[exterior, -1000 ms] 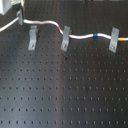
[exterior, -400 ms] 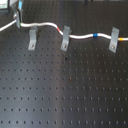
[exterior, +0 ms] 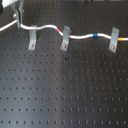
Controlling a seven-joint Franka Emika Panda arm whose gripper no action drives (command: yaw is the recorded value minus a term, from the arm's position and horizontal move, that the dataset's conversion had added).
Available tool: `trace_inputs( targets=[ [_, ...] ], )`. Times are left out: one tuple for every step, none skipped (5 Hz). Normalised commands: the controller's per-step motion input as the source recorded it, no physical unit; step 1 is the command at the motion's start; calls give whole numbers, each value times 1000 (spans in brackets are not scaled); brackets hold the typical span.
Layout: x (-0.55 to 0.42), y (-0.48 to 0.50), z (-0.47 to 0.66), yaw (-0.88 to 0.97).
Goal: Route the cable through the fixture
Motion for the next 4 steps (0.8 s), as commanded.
trace_inputs(
  targets=[
    [-214, -34, 43, 491],
    [-198, -120, 46, -106],
    [-89, -52, 1, 0],
    [-289, -373, 128, 0]
  ],
)
